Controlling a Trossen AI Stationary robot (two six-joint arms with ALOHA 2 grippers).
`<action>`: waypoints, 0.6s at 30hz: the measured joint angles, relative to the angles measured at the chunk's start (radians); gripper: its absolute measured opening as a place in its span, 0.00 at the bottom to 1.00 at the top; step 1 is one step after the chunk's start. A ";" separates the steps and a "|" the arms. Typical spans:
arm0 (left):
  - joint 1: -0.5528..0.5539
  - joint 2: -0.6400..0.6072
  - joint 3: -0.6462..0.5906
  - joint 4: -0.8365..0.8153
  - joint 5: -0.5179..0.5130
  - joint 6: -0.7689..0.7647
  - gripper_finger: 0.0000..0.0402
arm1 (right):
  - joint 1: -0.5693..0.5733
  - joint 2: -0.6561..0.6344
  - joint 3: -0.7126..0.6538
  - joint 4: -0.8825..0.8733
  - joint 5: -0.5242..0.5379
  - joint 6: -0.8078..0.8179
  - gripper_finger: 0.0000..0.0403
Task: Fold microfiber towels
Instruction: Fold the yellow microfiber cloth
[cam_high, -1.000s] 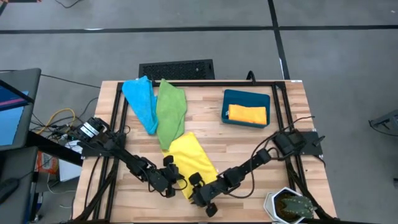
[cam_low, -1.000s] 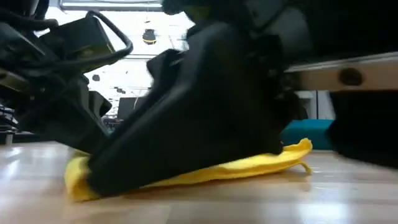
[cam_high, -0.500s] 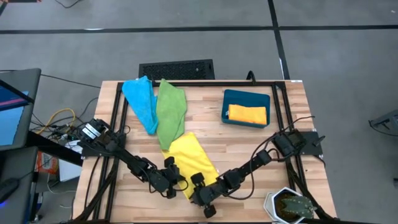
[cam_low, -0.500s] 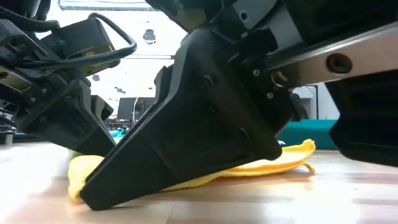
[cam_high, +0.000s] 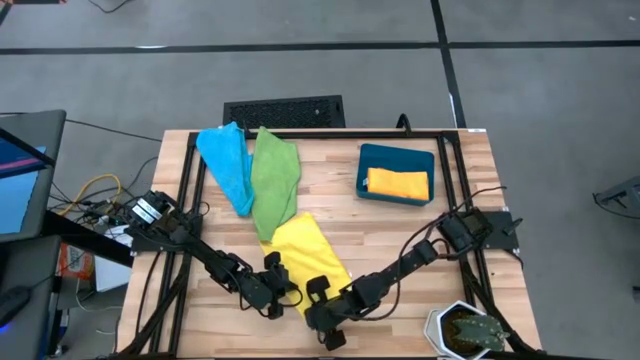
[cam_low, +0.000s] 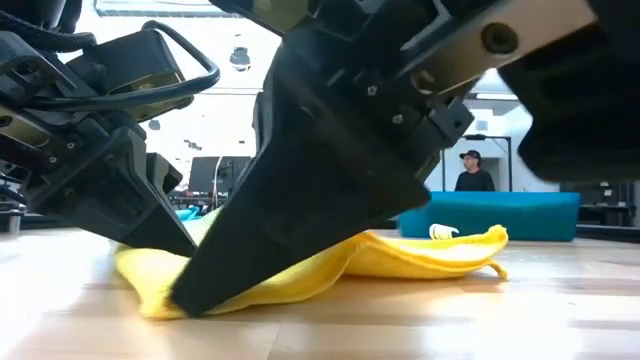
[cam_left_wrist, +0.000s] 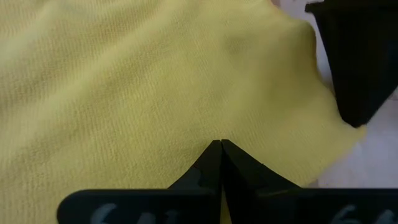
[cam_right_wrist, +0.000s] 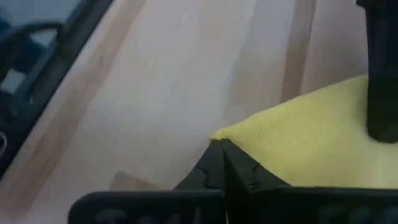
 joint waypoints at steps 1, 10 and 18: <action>0.000 0.000 0.000 0.001 0.000 0.000 0.00 | -0.003 -0.002 0.017 -0.036 -0.002 -0.015 0.02; 0.000 0.001 -0.001 0.011 -0.010 0.001 0.00 | -0.056 -0.088 0.036 -0.134 -0.030 -0.102 0.01; 0.000 -0.033 0.025 0.004 -0.003 0.000 0.00 | -0.113 -0.122 0.039 -0.131 -0.087 -0.102 0.02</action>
